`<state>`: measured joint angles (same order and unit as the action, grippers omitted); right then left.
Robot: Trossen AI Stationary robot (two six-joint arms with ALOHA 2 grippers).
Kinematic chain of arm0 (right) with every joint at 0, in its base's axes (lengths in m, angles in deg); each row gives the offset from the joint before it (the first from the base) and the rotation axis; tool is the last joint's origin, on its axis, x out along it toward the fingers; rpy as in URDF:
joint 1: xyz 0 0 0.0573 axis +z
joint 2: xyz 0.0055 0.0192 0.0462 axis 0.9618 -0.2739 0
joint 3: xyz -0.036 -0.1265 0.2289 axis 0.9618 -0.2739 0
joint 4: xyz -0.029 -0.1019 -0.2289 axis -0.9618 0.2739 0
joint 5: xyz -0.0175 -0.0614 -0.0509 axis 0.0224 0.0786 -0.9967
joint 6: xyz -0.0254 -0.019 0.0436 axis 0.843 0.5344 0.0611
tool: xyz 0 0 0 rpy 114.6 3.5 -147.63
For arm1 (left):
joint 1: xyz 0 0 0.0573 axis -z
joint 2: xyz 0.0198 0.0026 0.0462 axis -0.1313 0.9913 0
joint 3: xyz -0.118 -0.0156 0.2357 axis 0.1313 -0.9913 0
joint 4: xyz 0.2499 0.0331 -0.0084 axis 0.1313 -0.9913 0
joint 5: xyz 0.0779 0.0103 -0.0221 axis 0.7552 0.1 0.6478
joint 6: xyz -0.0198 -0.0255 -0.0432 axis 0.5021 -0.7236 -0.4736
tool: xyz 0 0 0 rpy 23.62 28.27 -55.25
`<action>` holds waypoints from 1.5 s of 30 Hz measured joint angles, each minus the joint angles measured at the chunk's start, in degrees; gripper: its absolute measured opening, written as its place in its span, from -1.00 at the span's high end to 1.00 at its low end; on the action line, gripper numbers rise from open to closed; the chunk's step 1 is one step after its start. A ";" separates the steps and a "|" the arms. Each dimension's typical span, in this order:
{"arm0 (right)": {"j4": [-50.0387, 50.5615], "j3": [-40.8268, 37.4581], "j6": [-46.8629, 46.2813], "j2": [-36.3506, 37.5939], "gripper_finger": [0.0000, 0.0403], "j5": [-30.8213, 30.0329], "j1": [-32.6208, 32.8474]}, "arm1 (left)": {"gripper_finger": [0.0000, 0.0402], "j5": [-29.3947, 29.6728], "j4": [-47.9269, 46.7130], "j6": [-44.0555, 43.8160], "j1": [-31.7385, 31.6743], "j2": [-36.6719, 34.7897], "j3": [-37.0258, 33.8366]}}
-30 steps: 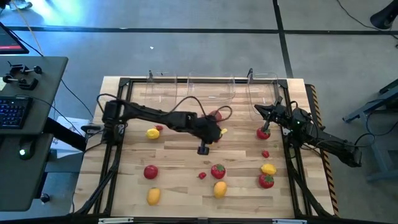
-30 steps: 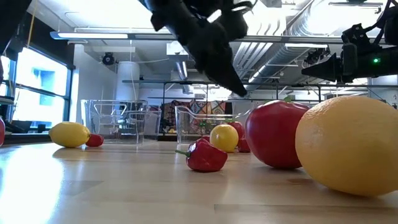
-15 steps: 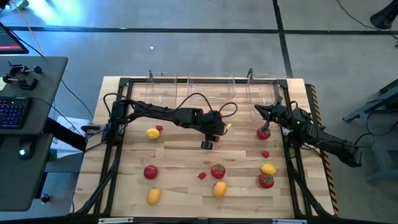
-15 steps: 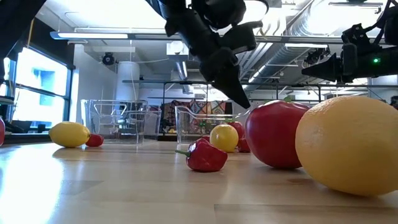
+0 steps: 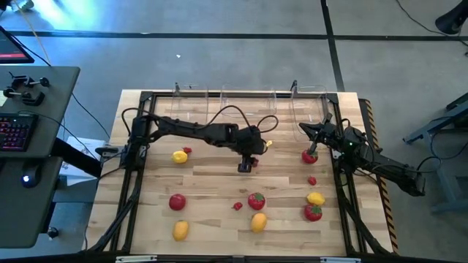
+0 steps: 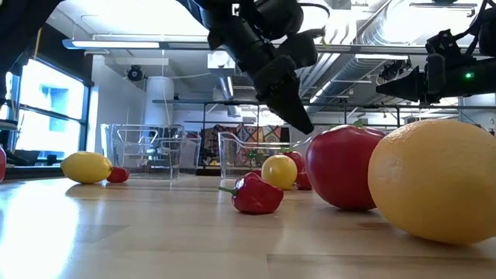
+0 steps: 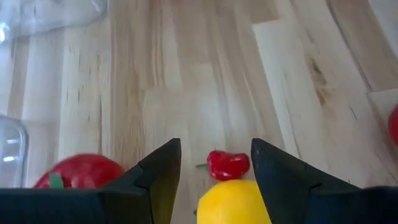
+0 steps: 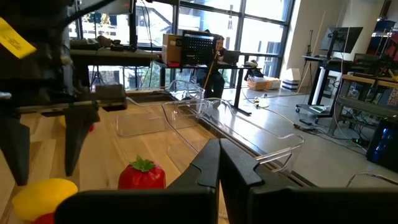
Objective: Sort produce into baskets
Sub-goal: Put the red chili into the right transparent bin
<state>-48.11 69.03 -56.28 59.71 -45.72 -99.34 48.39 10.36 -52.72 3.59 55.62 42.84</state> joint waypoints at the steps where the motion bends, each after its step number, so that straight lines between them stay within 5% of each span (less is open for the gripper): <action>1: 0.01 0.00 0.00 0.00 1.00 0.01 0.00 | 0.08 -0.69 0.18 -0.01 -0.23 0.29 0.00; 18: 0.00 -0.01 0.00 0.00 1.00 0.01 0.00 | -0.24 -1.32 -0.63 0.31 0.40 5.31 0.76; 45: 0.01 0.00 0.00 -0.01 1.00 0.01 0.00 | -0.24 2.59 -9.69 5.50 0.60 5.77 4.05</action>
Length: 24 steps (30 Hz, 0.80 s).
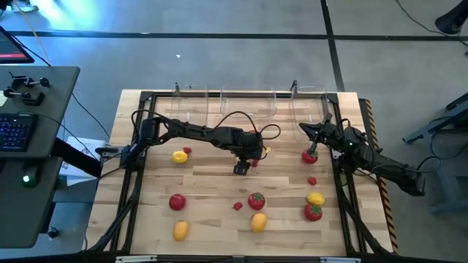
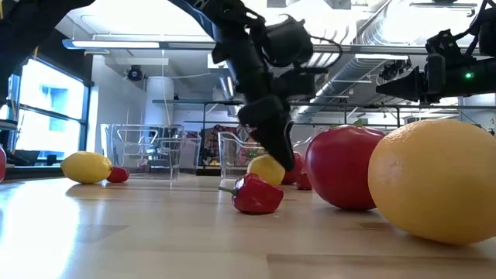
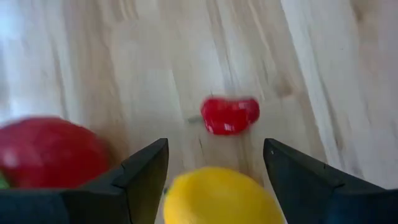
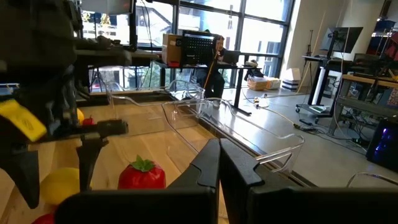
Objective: Sort produce into baskets
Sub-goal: Put the red chili into the right transparent bin
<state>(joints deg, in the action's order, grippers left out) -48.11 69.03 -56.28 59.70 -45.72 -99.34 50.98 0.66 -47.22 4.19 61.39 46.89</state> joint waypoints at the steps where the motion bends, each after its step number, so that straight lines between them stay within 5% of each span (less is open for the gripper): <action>1: -0.01 0.00 0.00 -0.01 1.00 0.00 -0.01 | -0.24 0.00 -0.30 -0.69 0.00 0.00 0.54; 14: 0.00 -0.02 0.00 -0.01 1.00 0.00 -0.02 | -0.24 -0.44 0.64 -3.33 0.54 0.02 1.70; 24: 0.00 -0.02 0.00 -0.01 1.00 0.00 -0.02 | -0.24 -0.45 4.67 2.62 1.99 1.29 1.72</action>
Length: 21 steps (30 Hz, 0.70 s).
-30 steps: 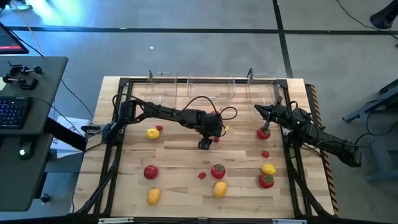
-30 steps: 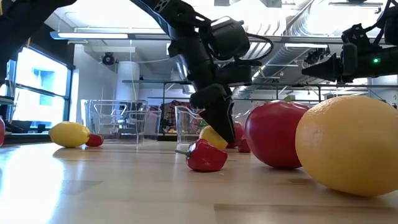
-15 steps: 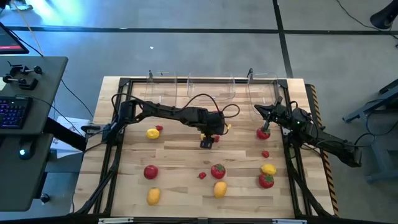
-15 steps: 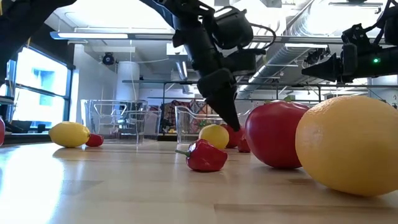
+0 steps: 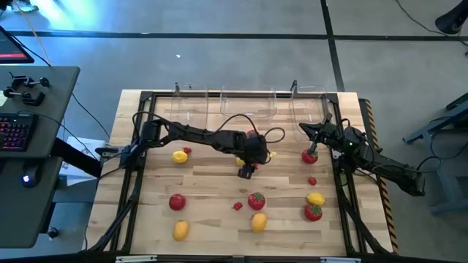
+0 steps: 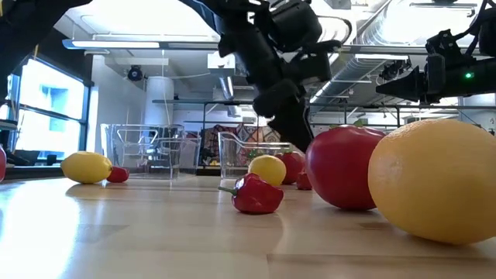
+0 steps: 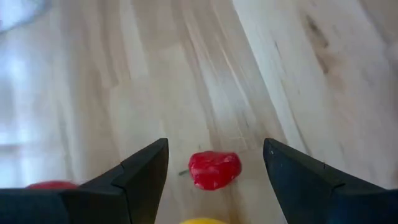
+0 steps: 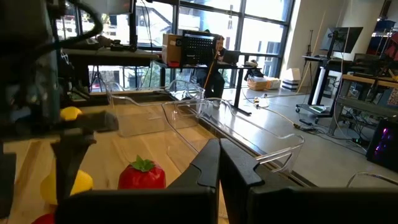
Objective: Sort produce into baskets
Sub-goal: Put the red chili into the right transparent bin
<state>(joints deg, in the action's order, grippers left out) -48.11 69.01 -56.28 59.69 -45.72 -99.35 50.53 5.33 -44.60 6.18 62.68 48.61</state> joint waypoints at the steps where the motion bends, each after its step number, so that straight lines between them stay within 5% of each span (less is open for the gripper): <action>1: -0.01 0.01 0.00 0.00 1.00 0.00 0.02 | -0.24 -0.01 -0.33 0.15 0.04 0.55 -0.06; 21: 0.00 0.02 0.00 0.02 1.00 0.00 0.02 | -0.11 3.65 1.56 0.49 -0.15 3.32 0.00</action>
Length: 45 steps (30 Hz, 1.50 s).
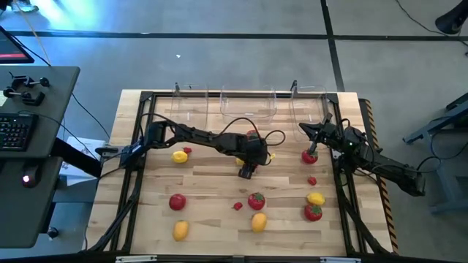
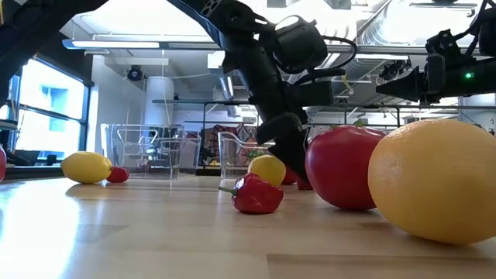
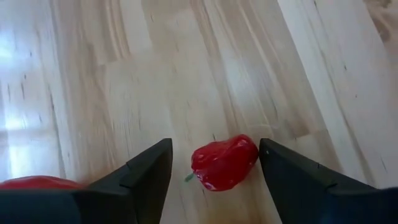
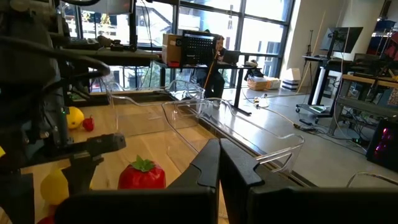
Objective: Sort produce into baskets
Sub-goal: Put the red chili into the right transparent bin
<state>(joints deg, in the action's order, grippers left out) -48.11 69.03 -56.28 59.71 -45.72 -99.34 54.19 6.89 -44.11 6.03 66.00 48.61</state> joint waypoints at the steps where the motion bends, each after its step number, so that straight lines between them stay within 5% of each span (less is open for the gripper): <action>1: 0.00 0.00 0.00 0.00 1.00 0.00 -0.02 | -0.09 -0.01 0.09 0.07 0.00 0.31 0.00; 19: -0.02 -0.02 0.00 0.00 1.00 0.00 0.00 | 0.33 -1.75 0.34 6.46 0.20 1.95 1.31; 32: -0.01 -0.01 0.00 0.00 1.00 0.00 0.00 | 0.36 -1.74 -0.09 4.86 -0.33 1.99 7.85; 45: 0.00 0.00 0.00 0.00 1.00 0.00 -0.01 | 0.36 -7.20 11.35 -4.05 -4.33 0.79 7.72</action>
<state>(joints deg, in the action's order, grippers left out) -48.11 69.03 -56.28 59.71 -45.72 -99.34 46.98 18.24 -48.16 1.69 66.79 56.32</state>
